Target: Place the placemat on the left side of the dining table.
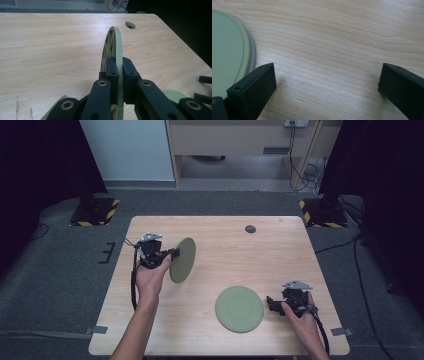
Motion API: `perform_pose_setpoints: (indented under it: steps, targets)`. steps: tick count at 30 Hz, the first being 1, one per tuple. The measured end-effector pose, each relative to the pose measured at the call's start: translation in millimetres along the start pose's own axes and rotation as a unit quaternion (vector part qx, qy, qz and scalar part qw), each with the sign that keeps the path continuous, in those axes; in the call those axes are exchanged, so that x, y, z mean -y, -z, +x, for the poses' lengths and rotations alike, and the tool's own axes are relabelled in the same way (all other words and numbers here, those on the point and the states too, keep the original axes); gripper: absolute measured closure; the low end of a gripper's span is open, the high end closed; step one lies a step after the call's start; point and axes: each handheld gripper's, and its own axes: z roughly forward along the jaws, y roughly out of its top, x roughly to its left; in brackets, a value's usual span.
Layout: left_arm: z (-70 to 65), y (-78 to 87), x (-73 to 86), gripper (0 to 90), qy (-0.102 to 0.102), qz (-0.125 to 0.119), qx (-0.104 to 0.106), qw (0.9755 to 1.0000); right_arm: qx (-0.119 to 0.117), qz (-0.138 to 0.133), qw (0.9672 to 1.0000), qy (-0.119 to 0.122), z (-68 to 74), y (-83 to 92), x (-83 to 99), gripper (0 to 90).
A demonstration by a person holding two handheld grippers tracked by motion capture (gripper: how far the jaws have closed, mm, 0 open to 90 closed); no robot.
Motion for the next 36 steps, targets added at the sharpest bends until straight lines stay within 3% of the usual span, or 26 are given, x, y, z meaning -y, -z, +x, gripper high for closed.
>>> perform_pose_setpoints:
  steps: [12, 19, 25, 36]
  targets:
    - [23.1, 3.3, 14.5, 85.4, 0.019, 0.006, -0.019, 0.9996, 0.0, 0.0, 1.0, 0.0, 0.0, 0.0, 0.0, 1.7]
    - [45.4, 12.8, 19.1, 85.4, 0.023, 0.007, -0.037, 0.999, 0.0, 0.0, 1.0, 0.0, 0.0, 0.0, 0.0, 1.7]
    - [63.9, 17.0, 24.8, 85.3, 0.038, 0.008, -0.053, 0.9979, 0.0, 0.0, 1.0, 0.0, 0.1, 0.0, 0.0, 1.7]
    - [84.3, 16.4, 27.4, 85.3, 0.035, 0.02, -0.064, 0.9971, 0.0, 0.0, 1.0, 0.0, 0.1, 0.0, 0.0, 1.7]
